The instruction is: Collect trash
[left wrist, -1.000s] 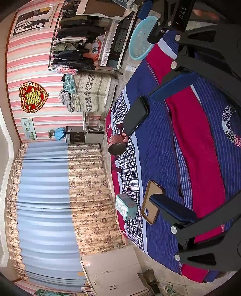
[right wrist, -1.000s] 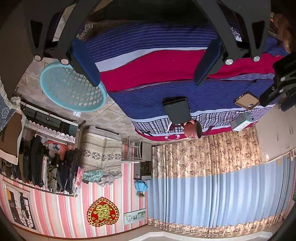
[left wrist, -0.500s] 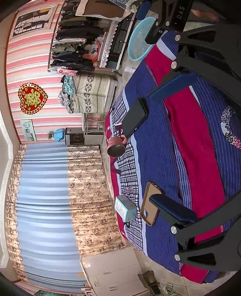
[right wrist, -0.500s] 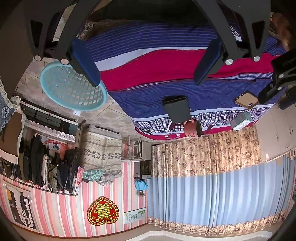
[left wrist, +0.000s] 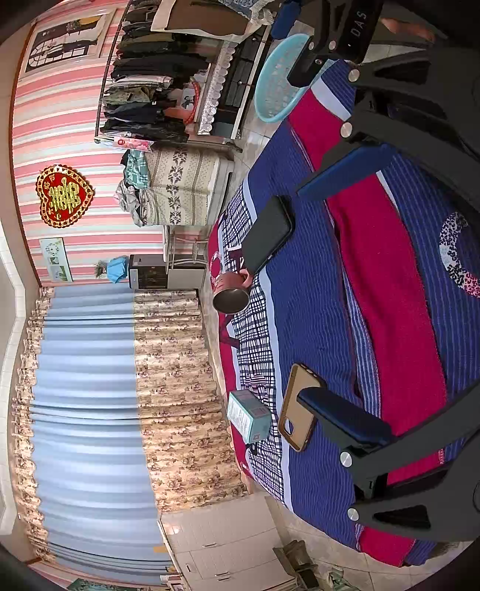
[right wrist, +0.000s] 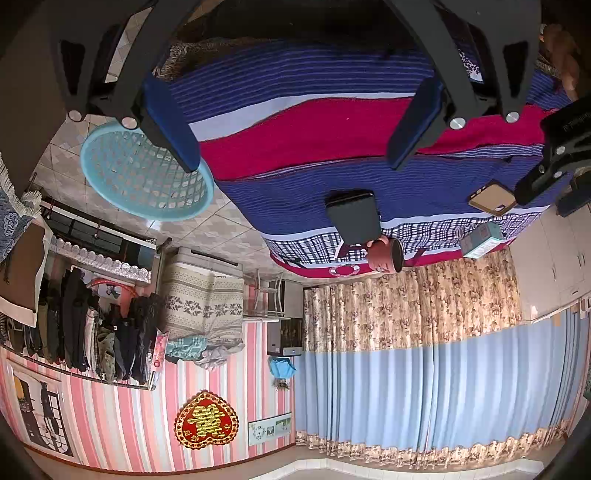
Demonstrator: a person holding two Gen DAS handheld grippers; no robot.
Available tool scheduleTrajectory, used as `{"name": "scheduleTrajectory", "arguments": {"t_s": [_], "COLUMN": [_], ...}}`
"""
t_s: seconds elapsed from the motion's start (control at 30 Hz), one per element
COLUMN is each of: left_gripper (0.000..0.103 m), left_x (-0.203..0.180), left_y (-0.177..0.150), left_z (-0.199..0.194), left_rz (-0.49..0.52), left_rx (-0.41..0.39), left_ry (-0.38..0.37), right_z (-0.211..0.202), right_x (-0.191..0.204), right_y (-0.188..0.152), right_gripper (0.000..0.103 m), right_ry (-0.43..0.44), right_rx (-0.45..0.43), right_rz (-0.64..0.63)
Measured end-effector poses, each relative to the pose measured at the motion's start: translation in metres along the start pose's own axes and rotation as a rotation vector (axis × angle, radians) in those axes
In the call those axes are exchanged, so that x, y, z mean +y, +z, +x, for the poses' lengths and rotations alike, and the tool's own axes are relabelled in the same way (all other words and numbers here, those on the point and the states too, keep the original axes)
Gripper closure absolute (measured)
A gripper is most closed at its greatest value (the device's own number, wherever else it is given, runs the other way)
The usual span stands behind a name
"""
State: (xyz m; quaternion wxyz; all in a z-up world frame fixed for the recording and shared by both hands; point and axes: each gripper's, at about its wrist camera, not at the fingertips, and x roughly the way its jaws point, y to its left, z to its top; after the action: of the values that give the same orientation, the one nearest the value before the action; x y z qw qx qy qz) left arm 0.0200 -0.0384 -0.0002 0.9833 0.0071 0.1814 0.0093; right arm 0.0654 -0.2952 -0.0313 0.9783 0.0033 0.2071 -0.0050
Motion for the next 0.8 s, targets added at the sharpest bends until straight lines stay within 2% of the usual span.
{"name": "scheduleTrajectory", "arguments": {"t_s": [0.8], "left_gripper": [0.005], "left_x": [0.0000], "left_y": [-0.0001], "left_z": [0.0001], "left_rz": [0.000], "left_rx": [0.000], "left_ry": [0.000], "right_z": [0.0002], "right_x": [0.0003], "right_y": [-0.0017], "right_gripper": [0.004], "right_ry": [-0.001], "right_rx": [0.000], "right_rz": [-0.001]}}
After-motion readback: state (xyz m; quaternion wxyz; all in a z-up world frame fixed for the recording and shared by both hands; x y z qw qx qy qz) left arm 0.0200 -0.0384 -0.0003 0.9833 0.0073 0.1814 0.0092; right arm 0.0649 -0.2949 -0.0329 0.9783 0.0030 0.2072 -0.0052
